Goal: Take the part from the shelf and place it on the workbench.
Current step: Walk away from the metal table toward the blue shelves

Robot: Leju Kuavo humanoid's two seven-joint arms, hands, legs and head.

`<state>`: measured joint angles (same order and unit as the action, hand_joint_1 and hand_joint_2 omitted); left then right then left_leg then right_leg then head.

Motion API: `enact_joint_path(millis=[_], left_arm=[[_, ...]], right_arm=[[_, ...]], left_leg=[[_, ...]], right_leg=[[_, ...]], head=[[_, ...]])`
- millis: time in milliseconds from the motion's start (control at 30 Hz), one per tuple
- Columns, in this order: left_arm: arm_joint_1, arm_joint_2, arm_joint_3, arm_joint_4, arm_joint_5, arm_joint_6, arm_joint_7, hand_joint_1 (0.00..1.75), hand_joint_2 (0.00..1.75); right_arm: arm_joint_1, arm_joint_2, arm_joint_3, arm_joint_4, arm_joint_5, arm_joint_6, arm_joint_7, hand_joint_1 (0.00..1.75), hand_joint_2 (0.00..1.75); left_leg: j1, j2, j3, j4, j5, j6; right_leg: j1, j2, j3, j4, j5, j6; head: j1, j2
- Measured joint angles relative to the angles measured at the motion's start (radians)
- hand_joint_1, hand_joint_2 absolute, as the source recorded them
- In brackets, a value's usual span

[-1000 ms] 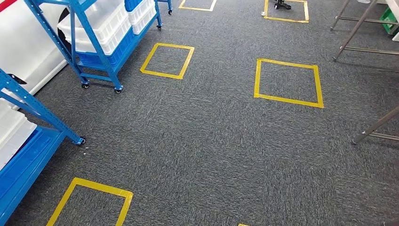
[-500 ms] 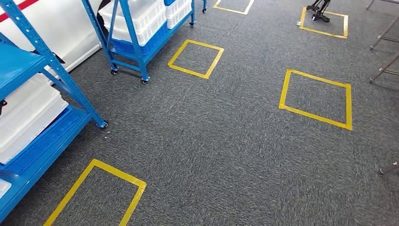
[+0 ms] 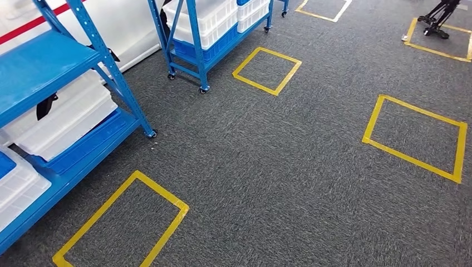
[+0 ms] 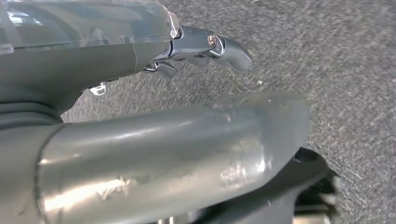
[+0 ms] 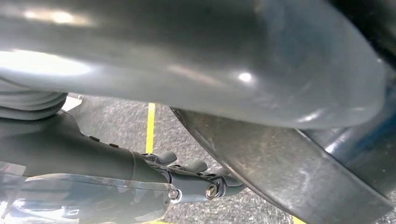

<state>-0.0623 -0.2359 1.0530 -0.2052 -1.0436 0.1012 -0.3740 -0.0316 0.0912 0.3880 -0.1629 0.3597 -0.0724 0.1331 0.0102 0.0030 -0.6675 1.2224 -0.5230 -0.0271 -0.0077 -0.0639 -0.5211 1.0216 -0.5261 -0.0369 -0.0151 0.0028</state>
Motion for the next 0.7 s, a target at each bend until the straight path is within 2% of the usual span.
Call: enact_joint_path(millis=[67,100,133,200,233,267,333,367,400,433,467,500,533,567,600,633,667,700], left_arm=[[-0.001,-0.002,0.003,0.000,0.001,0.000,0.000,0.00,0.00],[-0.003,-0.003,0.005,0.000,0.002,0.001,0.000,0.00,0.00],[-0.004,-0.004,0.006,0.000,0.002,0.005,0.002,0.00,0.00],[-0.004,-0.005,0.008,0.000,-0.001,0.019,0.011,0.00,0.00],[-0.004,-0.006,0.010,0.000,-0.003,0.028,0.016,0.00,0.00],[-0.005,-0.007,0.010,0.000,-0.004,0.034,0.021,0.00,0.00],[-0.008,-0.009,0.012,0.000,-0.005,0.043,0.029,0.00,0.00],[-0.010,-0.009,0.012,0.000,-0.005,0.045,0.032,0.00,0.00],[-0.011,-0.010,0.013,0.000,-0.005,0.047,0.034,0.00,0.44],[-0.011,-0.010,0.014,0.000,-0.005,0.048,0.035,0.00,0.87],[-0.011,-0.010,0.014,0.000,-0.005,0.048,0.036,0.00,1.31],[-0.011,-0.011,0.015,0.000,-0.005,0.048,0.037,0.00,1.75],[-0.011,-0.012,0.016,0.000,-0.005,0.048,0.037,0.00,1.75],[-0.012,-0.012,0.017,0.000,-0.005,0.049,0.037,0.00,1.75],[-0.013,-0.012,0.019,0.000,-0.004,0.049,0.038,0.00,1.75],[-0.014,-0.013,0.020,0.000,-0.002,0.048,0.038,0.00,1.75],[-0.014,-0.013,0.022,0.000,0.000,0.048,0.039,0.00,1.75],[-0.013,-0.013,0.024,0.000,0.003,0.047,0.040,0.00,1.75]], right_arm=[[0.000,0.000,0.000,0.000,0.000,-0.003,0.000,0.00,0.00],[0.001,0.000,0.000,0.000,0.000,-0.005,0.000,0.00,0.00],[0.001,0.000,0.000,0.000,0.000,-0.006,0.000,0.00,0.00],[-0.002,0.000,0.000,0.000,-0.002,-0.007,0.001,0.00,0.00],[-0.003,-0.001,0.000,0.000,-0.002,-0.007,0.002,0.00,0.00],[-0.004,-0.001,0.000,0.000,-0.003,-0.007,0.002,0.00,0.00],[-0.002,-0.002,-0.001,0.000,-0.004,-0.006,0.002,0.00,0.00],[-0.001,-0.002,-0.001,0.000,-0.004,-0.006,0.000,0.00,0.00],[-0.001,-0.002,-0.001,0.000,-0.005,-0.006,-0.002,0.00,0.00],[-0.002,-0.003,-0.001,-0.001,-0.005,-0.005,-0.004,0.00,0.00],[-0.002,-0.003,-0.001,-0.001,-0.005,-0.005,-0.006,0.00,0.00],[-0.003,-0.003,-0.001,-0.001,-0.005,-0.005,-0.005,0.00,0.00],[-0.003,-0.003,-0.001,-0.001,-0.005,-0.005,-0.003,0.00,0.00],[-0.003,-0.004,-0.001,0.000,-0.005,-0.004,-0.001,0.00,0.00],[-0.003,-0.004,-0.001,0.000,-0.005,-0.004,0.000,0.00,0.00],[-0.003,-0.004,-0.001,0.000,-0.005,-0.003,0.001,0.00,0.00],[-0.004,-0.004,-0.001,0.000,-0.005,-0.002,0.002,0.00,0.00],[-0.006,-0.004,-0.001,0.000,-0.005,-0.002,0.002,0.00,0.00]], left_leg=[[-0.004,0.041,0.073,-0.138,0.050,0.008],[-0.008,0.056,0.093,-0.178,0.059,0.014],[-0.012,0.064,0.099,-0.194,0.058,0.021],[-0.014,0.044,0.100,-0.200,0.062,0.035],[-0.013,0.035,0.104,-0.208,0.065,0.041],[-0.011,0.025,0.108,-0.215,0.070,0.048],[-0.009,0.006,0.111,-0.223,0.075,0.058],[-0.010,-0.005,0.110,-0.223,0.076,0.061],[-0.011,-0.017,0.110,-0.222,0.076,0.062],[-0.011,-0.030,0.111,-0.221,0.075,0.062],[-0.011,-0.045,0.112,-0.219,0.075,0.062],[-0.011,-0.061,0.114,-0.217,0.074,0.060],[-0.010,-0.076,0.114,-0.213,0.072,0.057],[-0.011,-0.089,0.111,-0.207,0.070,0.053],[-0.012,-0.100,0.105,-0.202,0.069,0.049],[-0.012,-0.109,0.099,-0.199,0.069,0.043],[-0.012,-0.118,0.094,-0.198,0.071,0.037],[-0.010,-0.129,0.089,-0.199,0.074,0.030]], right_leg=[[0.002,-0.019,0.007,0.000,-0.006,0.007],[0.004,-0.026,0.010,0.000,-0.008,0.011],[0.005,-0.033,0.012,0.000,-0.009,0.017],[0.004,-0.045,0.018,-0.004,-0.012,0.028],[0.002,-0.035,0.019,0.001,-0.018,0.034],[0.000,-0.016,0.014,0.017,-0.031,0.039],[-0.002,0.036,-0.032,0.115,-0.085,0.044],[-0.003,0.050,-0.067,0.182,-0.116,0.045],[-0.002,0.057,-0.098,0.241,-0.136,0.046],[-0.001,0.059,-0.113,0.270,-0.135,0.046],[-0.001,0.062,-0.110,0.260,-0.112,0.046],[-0.002,0.066,-0.090,0.214,-0.074,0.045],[-0.005,0.082,-0.062,0.148,-0.033,0.044],[-0.007,0.103,-0.036,0.086,-0.006,0.042],[-0.009,0.123,-0.021,0.043,0.008,0.040],[-0.009,0.137,-0.015,0.021,0.009,0.037],[-0.008,0.138,-0.015,0.016,0.006,0.033],[-0.008,0.128,-0.016,0.014,0.008,0.028]], head=[[0.001,0.000],[0.001,0.000],[0.002,0.000],[0.002,0.000],[0.004,0.000],[0.006,0.000],[0.010,0.000],[0.011,0.000],[0.011,0.000],[0.011,0.000],[0.011,0.000],[0.012,0.000],[0.012,0.000],[0.012,0.000],[0.011,0.000],[0.011,0.000],[0.011,0.000],[0.011,0.000]])
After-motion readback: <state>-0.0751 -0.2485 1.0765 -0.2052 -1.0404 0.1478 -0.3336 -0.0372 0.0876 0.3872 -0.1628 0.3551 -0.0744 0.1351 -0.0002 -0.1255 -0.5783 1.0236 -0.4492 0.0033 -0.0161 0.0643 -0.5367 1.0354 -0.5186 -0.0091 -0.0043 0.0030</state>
